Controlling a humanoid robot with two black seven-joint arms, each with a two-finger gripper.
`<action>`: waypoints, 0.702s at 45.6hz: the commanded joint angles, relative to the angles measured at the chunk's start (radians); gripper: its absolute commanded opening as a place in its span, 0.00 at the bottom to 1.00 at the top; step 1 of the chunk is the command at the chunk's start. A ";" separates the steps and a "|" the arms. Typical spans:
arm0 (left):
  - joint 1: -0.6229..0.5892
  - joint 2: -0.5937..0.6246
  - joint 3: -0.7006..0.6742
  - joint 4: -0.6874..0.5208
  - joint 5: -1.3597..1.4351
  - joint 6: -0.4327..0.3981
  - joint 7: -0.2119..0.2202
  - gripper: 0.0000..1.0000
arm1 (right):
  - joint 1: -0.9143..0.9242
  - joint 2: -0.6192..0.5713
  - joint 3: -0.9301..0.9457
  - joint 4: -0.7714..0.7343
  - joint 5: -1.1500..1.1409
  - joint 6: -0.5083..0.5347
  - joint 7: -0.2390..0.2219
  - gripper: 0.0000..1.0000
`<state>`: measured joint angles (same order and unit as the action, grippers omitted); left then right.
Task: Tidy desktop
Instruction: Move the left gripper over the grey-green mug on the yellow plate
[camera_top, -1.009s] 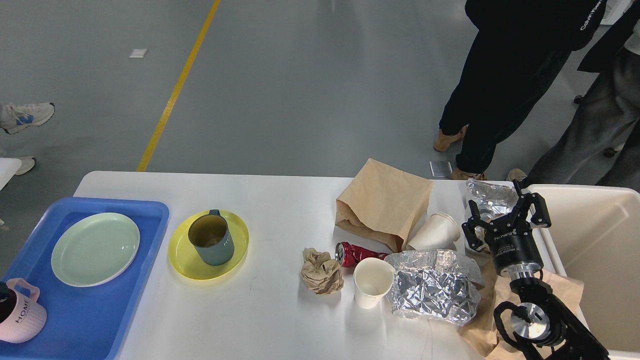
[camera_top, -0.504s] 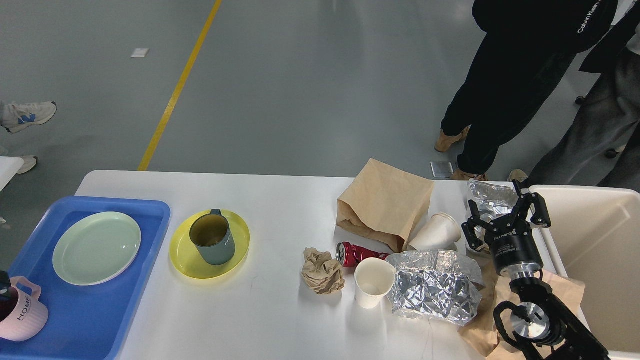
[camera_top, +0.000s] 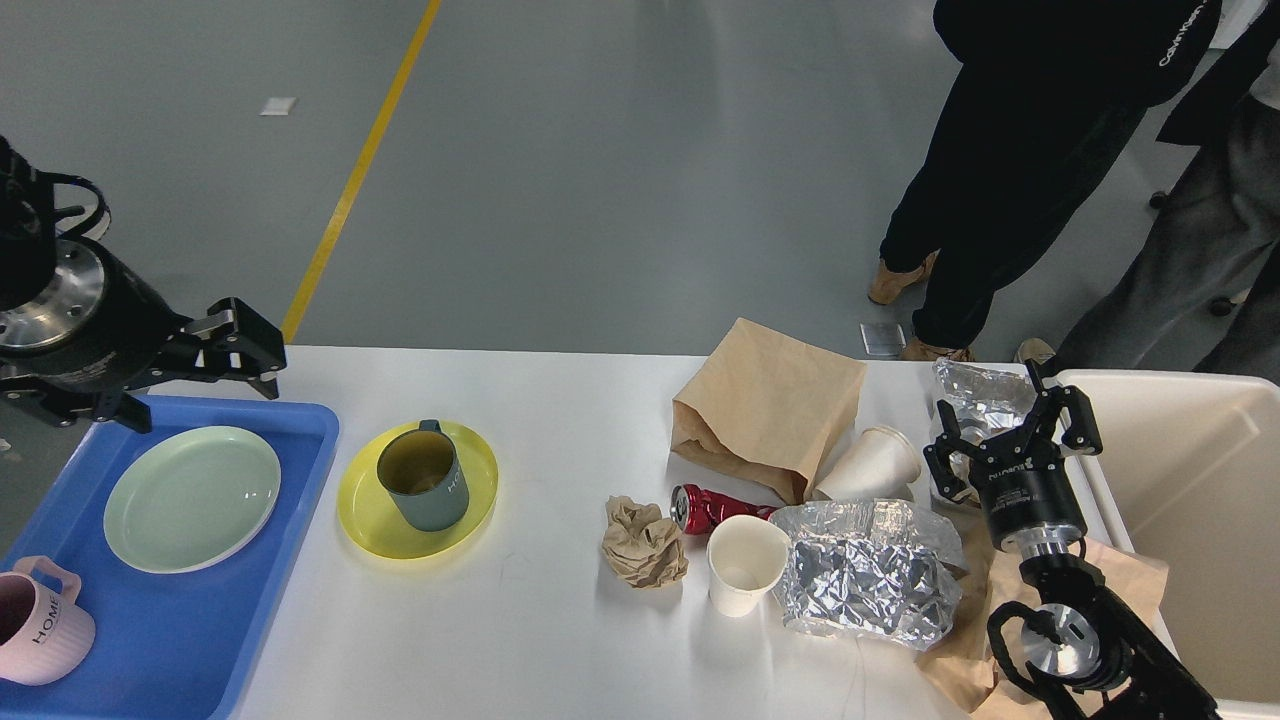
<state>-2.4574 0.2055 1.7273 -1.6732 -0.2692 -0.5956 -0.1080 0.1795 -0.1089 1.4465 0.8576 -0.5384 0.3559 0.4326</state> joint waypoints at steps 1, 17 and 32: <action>-0.096 -0.072 -0.060 -0.011 -0.044 -0.148 -0.002 0.96 | 0.000 0.000 0.000 -0.002 0.000 0.000 0.000 1.00; -0.144 -0.048 -0.109 -0.025 -0.044 -0.220 -0.012 0.96 | 0.000 0.000 0.000 -0.002 0.000 0.000 0.000 1.00; -0.144 -0.015 -0.170 -0.003 -0.038 -0.253 -0.009 0.96 | 0.000 0.000 0.000 -0.002 0.000 0.000 0.000 1.00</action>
<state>-2.6018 0.1855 1.5637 -1.6905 -0.3075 -0.8475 -0.1196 0.1794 -0.1089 1.4465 0.8559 -0.5384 0.3559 0.4326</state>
